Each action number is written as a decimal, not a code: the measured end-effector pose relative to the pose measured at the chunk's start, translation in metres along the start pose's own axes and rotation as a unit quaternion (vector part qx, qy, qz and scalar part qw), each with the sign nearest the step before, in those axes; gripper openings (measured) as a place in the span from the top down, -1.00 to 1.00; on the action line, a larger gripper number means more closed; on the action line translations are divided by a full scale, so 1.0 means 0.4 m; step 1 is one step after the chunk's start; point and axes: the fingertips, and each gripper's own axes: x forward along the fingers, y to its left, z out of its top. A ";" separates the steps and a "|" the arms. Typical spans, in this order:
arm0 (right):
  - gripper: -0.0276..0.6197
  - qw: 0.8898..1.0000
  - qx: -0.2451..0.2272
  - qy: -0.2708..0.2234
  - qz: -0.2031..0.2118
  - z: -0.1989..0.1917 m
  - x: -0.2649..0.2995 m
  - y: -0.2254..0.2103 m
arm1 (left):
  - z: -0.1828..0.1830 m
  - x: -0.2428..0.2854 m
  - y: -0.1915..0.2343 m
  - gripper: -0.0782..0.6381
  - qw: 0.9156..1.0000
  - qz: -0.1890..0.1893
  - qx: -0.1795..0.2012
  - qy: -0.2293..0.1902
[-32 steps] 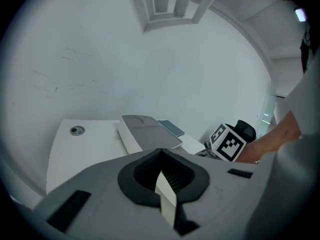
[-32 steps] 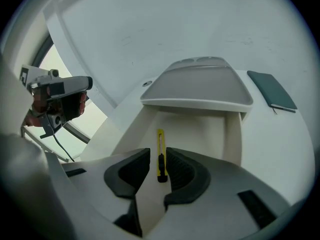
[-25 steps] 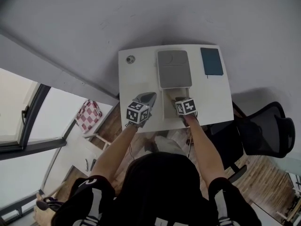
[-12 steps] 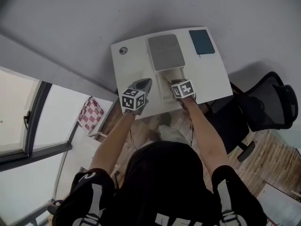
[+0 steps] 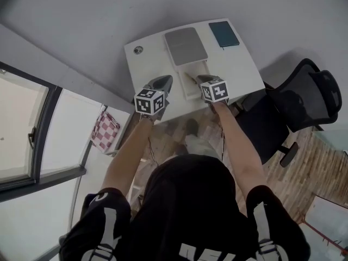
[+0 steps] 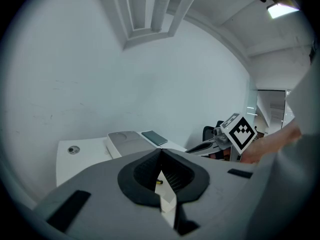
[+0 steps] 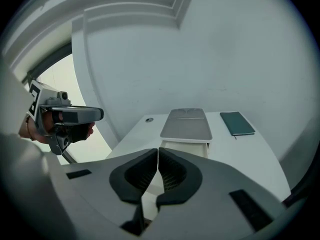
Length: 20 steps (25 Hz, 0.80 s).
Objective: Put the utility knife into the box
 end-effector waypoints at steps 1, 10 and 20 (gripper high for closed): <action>0.86 1.000 -0.002 -0.009 -0.005 0.009 -0.015 0.004 | 0.007 -0.010 -0.006 0.71 1.000 -0.001 0.002 -0.004; 0.87 0.996 -0.014 -0.080 -0.032 0.096 -0.132 0.017 | 0.089 -0.070 -0.051 0.71 0.999 0.010 0.015 -0.051; 0.87 0.991 -0.039 -0.123 -0.020 0.143 -0.223 -0.008 | 0.128 -0.065 -0.095 0.71 0.996 0.039 0.013 -0.079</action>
